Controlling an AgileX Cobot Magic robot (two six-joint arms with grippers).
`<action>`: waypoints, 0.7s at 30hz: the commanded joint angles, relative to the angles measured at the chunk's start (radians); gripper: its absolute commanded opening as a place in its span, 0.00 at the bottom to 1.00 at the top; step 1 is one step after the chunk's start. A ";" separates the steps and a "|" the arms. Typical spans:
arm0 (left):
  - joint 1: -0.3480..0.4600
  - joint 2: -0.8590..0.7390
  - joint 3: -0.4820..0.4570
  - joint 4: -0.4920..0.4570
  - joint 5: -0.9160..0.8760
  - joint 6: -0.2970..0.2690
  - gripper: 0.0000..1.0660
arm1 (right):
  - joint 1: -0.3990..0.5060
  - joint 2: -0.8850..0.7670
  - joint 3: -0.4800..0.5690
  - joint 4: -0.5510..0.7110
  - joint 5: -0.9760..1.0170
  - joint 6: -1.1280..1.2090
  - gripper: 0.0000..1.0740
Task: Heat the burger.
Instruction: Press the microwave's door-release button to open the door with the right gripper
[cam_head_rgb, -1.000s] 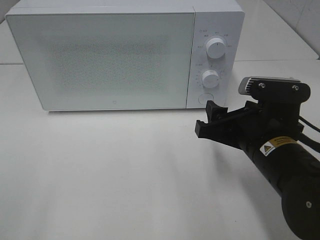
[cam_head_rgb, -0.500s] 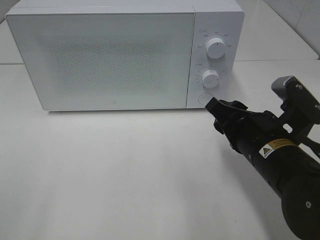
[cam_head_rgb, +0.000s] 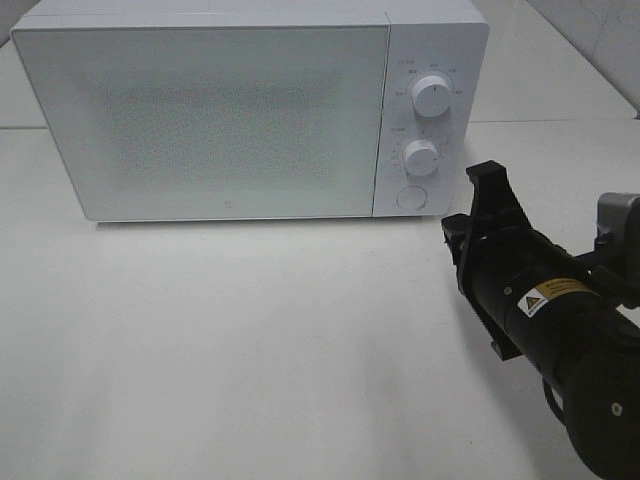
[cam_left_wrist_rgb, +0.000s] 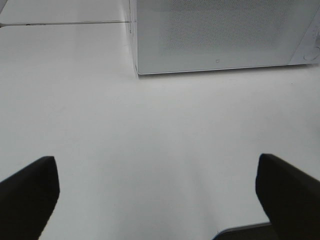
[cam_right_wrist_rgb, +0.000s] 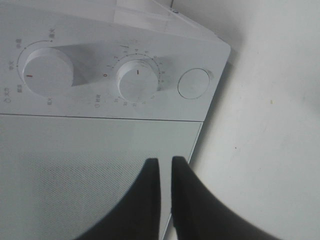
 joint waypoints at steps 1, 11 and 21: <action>0.002 -0.016 0.000 -0.007 -0.013 -0.001 0.94 | 0.005 -0.003 -0.008 0.014 0.048 0.133 0.00; 0.002 -0.016 0.000 -0.007 -0.013 -0.001 0.94 | 0.002 0.000 -0.030 0.088 0.077 0.172 0.00; 0.002 -0.016 0.000 -0.007 -0.013 -0.001 0.94 | -0.018 0.147 -0.145 0.090 0.070 0.213 0.00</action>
